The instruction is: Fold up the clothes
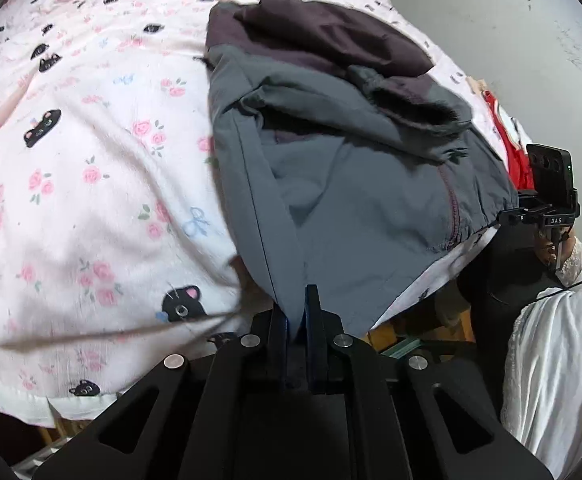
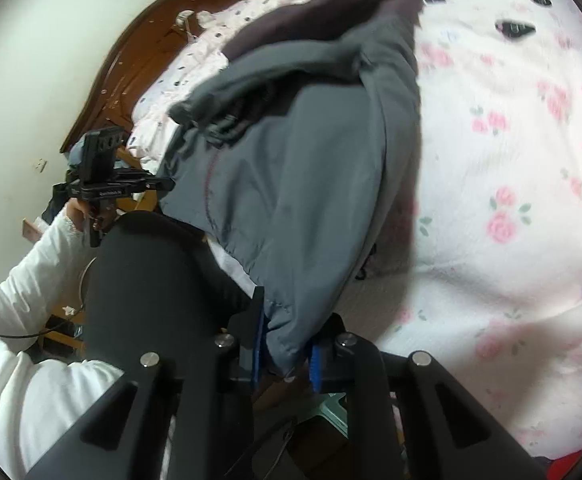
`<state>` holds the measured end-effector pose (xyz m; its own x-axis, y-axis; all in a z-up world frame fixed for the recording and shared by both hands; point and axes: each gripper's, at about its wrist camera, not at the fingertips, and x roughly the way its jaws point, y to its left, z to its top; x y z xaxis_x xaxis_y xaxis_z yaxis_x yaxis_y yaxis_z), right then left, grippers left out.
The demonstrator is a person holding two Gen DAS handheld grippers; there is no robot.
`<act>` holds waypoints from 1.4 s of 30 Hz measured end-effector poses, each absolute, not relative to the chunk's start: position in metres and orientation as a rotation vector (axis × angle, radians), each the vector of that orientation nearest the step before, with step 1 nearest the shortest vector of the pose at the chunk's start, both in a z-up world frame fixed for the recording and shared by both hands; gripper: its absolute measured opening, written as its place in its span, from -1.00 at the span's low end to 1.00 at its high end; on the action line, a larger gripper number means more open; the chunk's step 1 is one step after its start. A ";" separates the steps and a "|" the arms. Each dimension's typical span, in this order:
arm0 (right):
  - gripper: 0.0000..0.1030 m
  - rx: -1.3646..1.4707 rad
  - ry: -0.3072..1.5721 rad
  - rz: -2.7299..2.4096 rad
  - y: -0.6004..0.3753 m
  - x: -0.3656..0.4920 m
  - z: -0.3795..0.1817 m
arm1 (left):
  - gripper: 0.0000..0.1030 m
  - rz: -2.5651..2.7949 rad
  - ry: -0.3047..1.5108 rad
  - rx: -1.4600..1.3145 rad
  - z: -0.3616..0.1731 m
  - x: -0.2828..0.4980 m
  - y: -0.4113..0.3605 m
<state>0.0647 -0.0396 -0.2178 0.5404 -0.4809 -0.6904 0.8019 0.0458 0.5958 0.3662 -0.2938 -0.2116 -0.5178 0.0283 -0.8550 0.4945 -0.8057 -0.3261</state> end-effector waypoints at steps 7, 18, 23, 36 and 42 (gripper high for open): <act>-0.66 1.114 0.279 -0.953 -0.036 0.057 -0.182 | -0.91 -2.441 0.917 1.258 -0.196 0.375 -0.281; -0.67 1.084 0.092 -0.879 -0.039 0.030 -0.126 | -0.91 -2.404 1.215 0.902 -0.151 0.397 -0.320; -0.67 1.111 -0.015 -0.882 -0.055 0.007 -0.113 | -0.91 -2.350 1.219 0.805 -0.143 0.387 -0.335; -0.68 1.165 -0.072 -0.991 -0.123 -0.046 -0.092 | -0.91 -2.243 1.218 0.757 -0.133 0.346 -0.399; -0.68 1.224 -0.100 -1.039 -0.175 -0.071 -0.094 | -0.91 -2.159 1.166 0.824 -0.143 0.319 -0.435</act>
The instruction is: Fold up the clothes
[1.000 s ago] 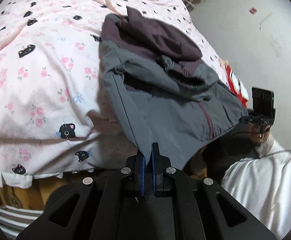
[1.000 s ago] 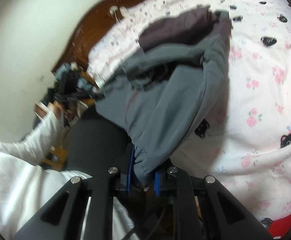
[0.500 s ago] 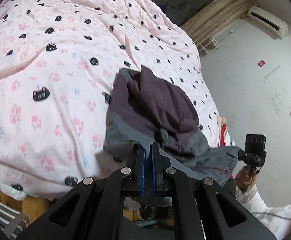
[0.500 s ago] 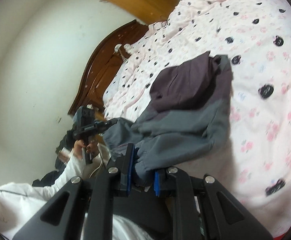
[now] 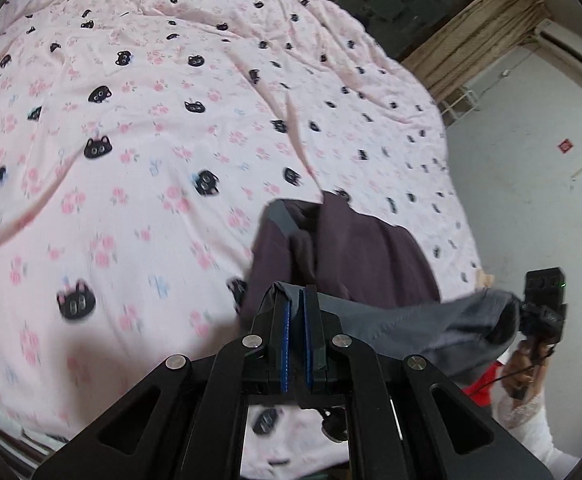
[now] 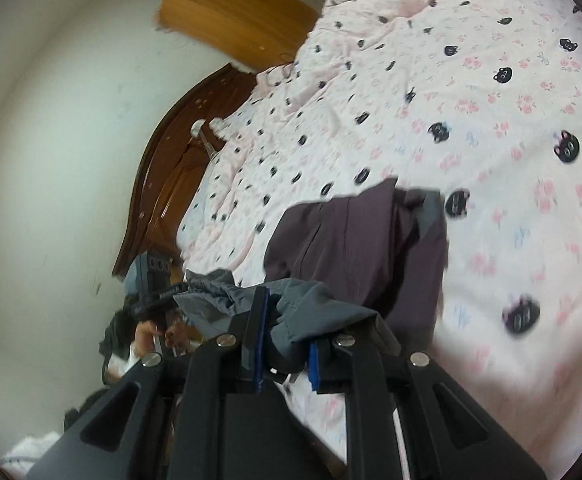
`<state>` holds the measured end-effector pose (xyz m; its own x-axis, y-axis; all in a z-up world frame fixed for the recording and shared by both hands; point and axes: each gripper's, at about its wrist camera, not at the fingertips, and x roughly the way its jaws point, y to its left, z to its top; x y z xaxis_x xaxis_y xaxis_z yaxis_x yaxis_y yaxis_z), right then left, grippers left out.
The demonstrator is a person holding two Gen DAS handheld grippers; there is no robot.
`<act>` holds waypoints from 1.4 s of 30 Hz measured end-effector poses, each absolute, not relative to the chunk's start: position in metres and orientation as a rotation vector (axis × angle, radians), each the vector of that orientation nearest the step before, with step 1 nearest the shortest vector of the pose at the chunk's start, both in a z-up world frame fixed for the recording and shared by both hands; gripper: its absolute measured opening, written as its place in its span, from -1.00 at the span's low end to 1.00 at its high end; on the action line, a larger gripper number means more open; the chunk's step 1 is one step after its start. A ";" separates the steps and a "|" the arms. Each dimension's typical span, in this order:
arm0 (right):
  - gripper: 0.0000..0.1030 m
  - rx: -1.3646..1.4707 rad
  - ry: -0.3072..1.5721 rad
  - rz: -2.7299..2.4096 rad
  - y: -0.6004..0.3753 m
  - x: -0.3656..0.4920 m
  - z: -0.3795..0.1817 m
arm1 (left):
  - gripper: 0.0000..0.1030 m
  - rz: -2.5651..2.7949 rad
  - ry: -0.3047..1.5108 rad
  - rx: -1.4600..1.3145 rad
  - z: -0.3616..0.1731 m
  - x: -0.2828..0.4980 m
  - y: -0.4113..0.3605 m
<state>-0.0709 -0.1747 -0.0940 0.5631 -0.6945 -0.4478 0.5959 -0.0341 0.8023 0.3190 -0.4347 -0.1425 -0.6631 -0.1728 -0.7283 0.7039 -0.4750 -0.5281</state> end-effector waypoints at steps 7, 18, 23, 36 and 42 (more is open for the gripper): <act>-0.68 1.338 -0.058 -1.132 -0.236 -0.096 -0.126 | -0.91 -2.062 1.128 0.923 -0.172 0.287 -0.469; -0.68 1.465 0.020 -1.171 -0.281 -0.111 -0.171 | -0.80 -1.922 1.461 0.705 -0.200 0.317 -0.495; -0.66 1.515 0.059 -1.189 -0.301 -0.116 -0.190 | -0.29 -1.799 1.548 0.477 -0.192 0.362 -0.498; 0.33 1.310 0.172 -1.304 -0.307 -0.115 -0.120 | -0.24 -2.212 0.753 0.758 -0.090 0.254 -0.418; 0.33 1.145 0.182 -1.298 -0.300 -0.090 -0.070 | -0.24 -2.288 0.616 0.910 -0.101 0.198 -0.387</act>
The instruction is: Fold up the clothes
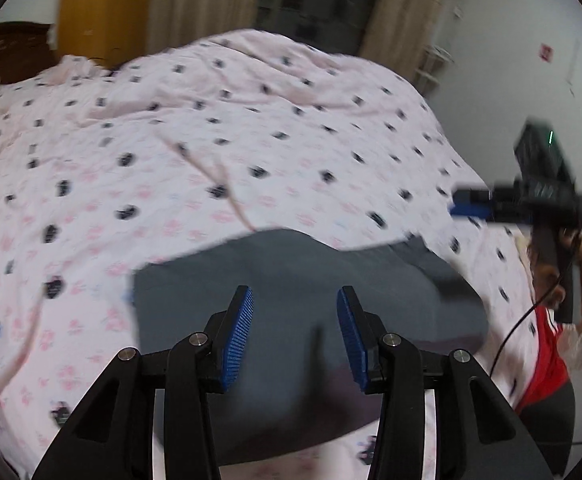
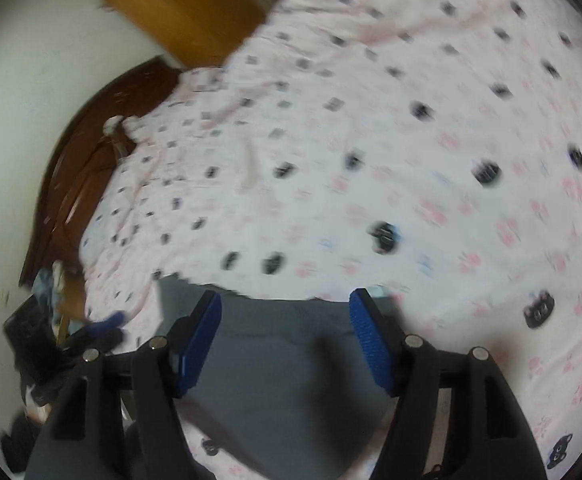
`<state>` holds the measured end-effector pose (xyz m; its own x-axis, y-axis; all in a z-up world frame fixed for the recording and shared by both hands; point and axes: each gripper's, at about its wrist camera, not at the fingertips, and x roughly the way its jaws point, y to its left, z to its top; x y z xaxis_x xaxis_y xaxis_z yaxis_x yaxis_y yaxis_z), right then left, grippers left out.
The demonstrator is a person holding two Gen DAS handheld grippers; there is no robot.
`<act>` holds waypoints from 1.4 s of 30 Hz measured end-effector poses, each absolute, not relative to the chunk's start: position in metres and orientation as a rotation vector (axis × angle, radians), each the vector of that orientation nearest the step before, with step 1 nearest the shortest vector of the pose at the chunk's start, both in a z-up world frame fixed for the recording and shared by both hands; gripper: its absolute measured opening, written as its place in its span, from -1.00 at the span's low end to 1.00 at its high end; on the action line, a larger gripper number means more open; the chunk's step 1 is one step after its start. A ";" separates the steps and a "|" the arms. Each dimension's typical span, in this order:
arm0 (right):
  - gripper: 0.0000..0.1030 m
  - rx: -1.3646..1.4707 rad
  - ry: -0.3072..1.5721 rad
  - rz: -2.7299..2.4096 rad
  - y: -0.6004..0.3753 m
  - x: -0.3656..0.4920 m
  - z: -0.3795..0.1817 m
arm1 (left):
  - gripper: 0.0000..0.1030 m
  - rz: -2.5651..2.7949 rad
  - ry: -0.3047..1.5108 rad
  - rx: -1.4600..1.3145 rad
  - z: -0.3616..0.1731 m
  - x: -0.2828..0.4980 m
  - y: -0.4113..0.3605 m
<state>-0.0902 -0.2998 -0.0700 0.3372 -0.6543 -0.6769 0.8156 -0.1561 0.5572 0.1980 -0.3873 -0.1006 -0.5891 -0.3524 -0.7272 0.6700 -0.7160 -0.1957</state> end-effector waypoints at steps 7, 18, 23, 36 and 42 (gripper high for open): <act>0.17 1.088 0.236 -1.149 -0.310 -0.005 -0.088 | -0.24 -2.199 0.635 1.031 -0.145 0.168 -0.389; -0.57 1.179 0.208 -1.257 -0.320 -0.001 -0.179 | -0.22 -2.136 0.770 1.004 -0.195 0.173 -0.399; -0.18 1.176 0.190 -1.268 -0.318 -0.009 -0.170 | -0.23 -2.201 0.685 0.880 -0.162 0.178 -0.390; 0.39 1.082 0.391 -1.536 -0.339 -0.016 -0.177 | -0.16 -2.061 0.726 0.898 -0.202 0.172 -0.435; 0.45 1.010 0.460 -1.582 -0.337 -0.005 -0.178 | -0.14 -2.114 0.685 0.822 -0.179 0.183 -0.413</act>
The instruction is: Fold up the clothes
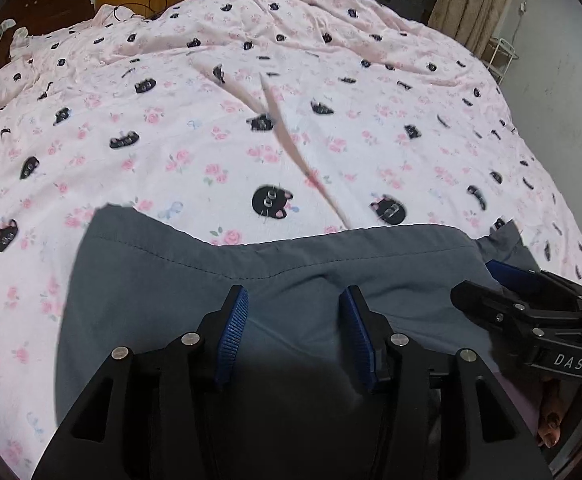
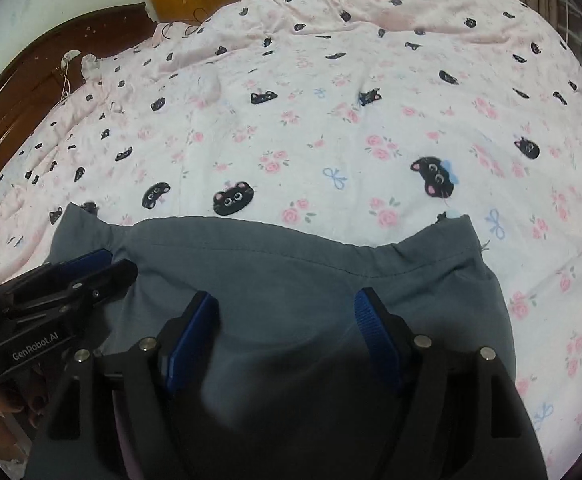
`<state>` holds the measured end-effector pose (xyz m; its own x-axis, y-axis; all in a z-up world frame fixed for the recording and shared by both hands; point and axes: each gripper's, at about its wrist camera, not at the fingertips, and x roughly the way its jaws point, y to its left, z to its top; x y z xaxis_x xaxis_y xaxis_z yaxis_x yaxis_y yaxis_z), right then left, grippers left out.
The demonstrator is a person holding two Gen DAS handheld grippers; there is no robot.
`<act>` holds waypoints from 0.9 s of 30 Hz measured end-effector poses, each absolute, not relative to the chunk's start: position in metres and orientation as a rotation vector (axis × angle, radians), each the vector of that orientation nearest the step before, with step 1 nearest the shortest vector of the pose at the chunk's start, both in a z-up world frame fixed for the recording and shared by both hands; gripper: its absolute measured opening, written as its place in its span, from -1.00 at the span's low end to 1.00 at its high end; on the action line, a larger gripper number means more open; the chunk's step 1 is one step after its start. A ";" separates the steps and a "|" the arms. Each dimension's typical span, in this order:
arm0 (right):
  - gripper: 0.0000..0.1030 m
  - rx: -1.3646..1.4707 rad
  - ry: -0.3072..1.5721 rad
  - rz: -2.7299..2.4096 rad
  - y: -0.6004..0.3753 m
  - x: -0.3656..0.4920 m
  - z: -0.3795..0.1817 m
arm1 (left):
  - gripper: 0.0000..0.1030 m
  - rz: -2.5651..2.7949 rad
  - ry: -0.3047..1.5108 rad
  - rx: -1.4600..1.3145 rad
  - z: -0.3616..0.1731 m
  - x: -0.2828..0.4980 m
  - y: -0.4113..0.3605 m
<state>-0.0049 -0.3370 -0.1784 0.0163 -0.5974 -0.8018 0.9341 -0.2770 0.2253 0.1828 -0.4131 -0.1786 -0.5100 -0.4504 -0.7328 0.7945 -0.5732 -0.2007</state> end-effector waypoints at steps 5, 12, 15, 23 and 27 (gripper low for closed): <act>0.45 0.935 0.331 -1.580 -0.292 -0.001 -0.145 | -0.11 -2.195 0.623 0.735 -0.152 0.197 -0.373; 0.57 0.811 0.464 -1.590 -0.257 0.047 -0.155 | -0.07 -2.197 0.467 0.814 -0.186 0.181 -0.326; 0.58 0.813 0.522 -1.597 -0.261 0.054 -0.177 | -0.06 -2.194 0.462 0.807 -0.203 0.181 -0.327; 0.60 0.885 0.235 -1.570 -0.216 0.023 -0.151 | -0.05 -2.266 0.415 0.603 -0.182 0.201 -0.310; 0.66 1.036 -0.049 -1.514 -0.171 -0.017 -0.153 | -0.05 -2.250 0.385 0.542 -0.179 0.201 -0.310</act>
